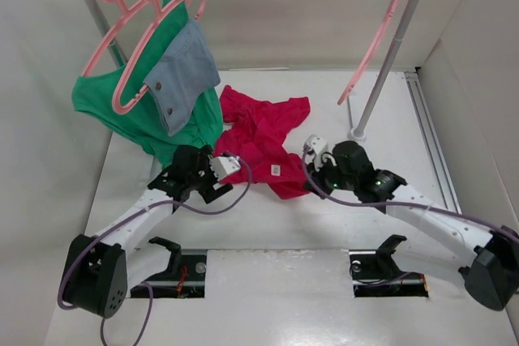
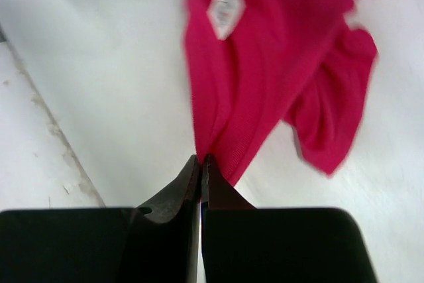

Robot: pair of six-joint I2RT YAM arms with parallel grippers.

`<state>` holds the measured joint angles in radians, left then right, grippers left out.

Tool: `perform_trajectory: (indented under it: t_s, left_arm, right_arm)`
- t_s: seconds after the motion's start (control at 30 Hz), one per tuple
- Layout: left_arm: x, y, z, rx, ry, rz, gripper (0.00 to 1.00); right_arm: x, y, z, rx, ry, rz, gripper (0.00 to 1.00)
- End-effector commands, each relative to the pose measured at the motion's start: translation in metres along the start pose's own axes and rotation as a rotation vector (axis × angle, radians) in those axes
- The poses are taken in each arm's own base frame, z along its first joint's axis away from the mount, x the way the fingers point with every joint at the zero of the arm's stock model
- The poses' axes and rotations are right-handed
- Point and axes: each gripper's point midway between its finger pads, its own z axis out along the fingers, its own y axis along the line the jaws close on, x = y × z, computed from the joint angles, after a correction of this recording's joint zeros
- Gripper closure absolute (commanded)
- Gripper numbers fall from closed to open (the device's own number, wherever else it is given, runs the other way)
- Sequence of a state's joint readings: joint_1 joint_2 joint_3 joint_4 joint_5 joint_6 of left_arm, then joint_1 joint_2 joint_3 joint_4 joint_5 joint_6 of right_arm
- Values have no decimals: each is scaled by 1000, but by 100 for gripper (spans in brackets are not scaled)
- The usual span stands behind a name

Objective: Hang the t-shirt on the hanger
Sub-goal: Move the tshirt to the center of the board

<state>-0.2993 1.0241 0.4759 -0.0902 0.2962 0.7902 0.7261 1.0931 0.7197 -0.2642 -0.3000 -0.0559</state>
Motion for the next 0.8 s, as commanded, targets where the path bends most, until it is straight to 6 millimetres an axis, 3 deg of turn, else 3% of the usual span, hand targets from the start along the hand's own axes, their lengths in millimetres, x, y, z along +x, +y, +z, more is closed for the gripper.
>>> perform_trajectory:
  t_s: [0.0, 0.27, 0.4, 0.53, 0.6, 0.7, 0.73, 0.77]
  left_arm:
    - [-35, 0, 9, 6, -56, 136, 0]
    - [-55, -22, 36, 67, -58, 296, 0]
    - [-51, -28, 45, 104, -50, 378, 0]
    - [-39, -48, 51, 174, -37, 483, 0]
    - [-44, -55, 54, 201, -51, 512, 0]
    - [-41, -65, 54, 260, -51, 518, 31]
    - [-44, -66, 53, 270, -59, 517, 47]
    - [-44, -66, 53, 270, -59, 517, 87]
  right_arm:
    - [46, -26, -21, 152, 100, 247, 100]
    - [70, -63, -52, 375, 147, 358, 100]
    - [55, -75, -64, 428, 110, 340, 100]
    - [41, -82, -59, 426, 54, 305, 100]
    - [37, -85, -56, 421, 39, 308, 100]
    - [35, -88, -49, 405, 25, 314, 100]
    - [35, -91, -47, 402, 25, 320, 100]
    - [38, -92, -44, 402, 32, 313, 100]
